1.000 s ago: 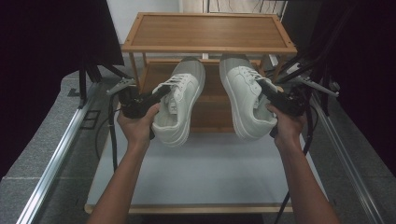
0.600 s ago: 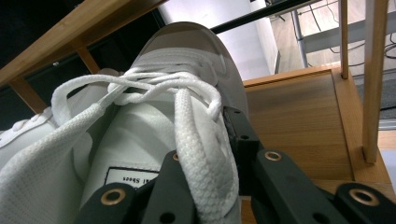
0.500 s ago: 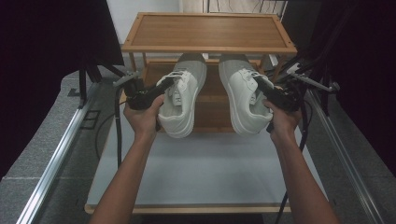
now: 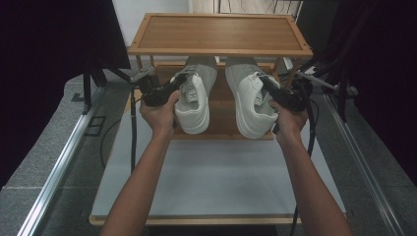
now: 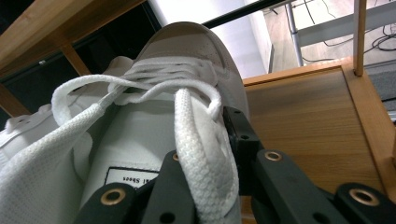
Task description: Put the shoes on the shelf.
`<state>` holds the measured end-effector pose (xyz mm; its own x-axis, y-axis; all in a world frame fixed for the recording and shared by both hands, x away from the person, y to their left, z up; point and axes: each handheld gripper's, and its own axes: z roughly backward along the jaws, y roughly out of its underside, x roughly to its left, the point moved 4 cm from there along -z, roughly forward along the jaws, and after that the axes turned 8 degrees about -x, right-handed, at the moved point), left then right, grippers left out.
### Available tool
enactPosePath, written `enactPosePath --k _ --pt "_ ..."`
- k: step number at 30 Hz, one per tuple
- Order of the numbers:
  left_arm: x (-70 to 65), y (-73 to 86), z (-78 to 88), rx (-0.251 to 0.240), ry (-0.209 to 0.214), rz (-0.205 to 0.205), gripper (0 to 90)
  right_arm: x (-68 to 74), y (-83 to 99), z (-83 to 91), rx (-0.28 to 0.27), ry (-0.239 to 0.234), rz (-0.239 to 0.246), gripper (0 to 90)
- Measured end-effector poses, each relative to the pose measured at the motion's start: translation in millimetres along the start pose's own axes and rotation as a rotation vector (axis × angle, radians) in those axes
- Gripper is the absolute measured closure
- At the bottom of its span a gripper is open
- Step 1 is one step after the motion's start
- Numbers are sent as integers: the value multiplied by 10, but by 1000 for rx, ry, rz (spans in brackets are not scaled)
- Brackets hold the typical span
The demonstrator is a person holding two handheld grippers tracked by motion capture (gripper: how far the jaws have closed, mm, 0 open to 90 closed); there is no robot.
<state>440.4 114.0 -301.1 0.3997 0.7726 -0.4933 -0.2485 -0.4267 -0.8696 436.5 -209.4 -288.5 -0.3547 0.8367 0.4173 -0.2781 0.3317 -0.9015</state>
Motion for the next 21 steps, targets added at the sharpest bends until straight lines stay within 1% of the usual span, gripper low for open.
enactPosePath --k 3,8,9,13,15,17,21 --pt "8 6 -62 -4 -11 10 802 16 2 -26 -1 4 -1 822" --pt "4 8 -141 -27 -29 34 801 62 -3 -88 0 7 -3 822" --pt "3 8 -154 -26 -32 29 800 70 -6 -95 -1 7 -5 822" --pt "-9 19 -219 -33 -39 43 799 104 -22 -141 1 15 -4 821" --pt "-13 27 -254 -43 -49 52 798 111 -24 -167 4 21 -2 818" --pt "-5 33 -278 -47 -64 46 796 109 -27 -191 5 28 -5 815" --pt "7 28 -336 -62 -79 54 794 93 -27 -251 3 46 -28 815"
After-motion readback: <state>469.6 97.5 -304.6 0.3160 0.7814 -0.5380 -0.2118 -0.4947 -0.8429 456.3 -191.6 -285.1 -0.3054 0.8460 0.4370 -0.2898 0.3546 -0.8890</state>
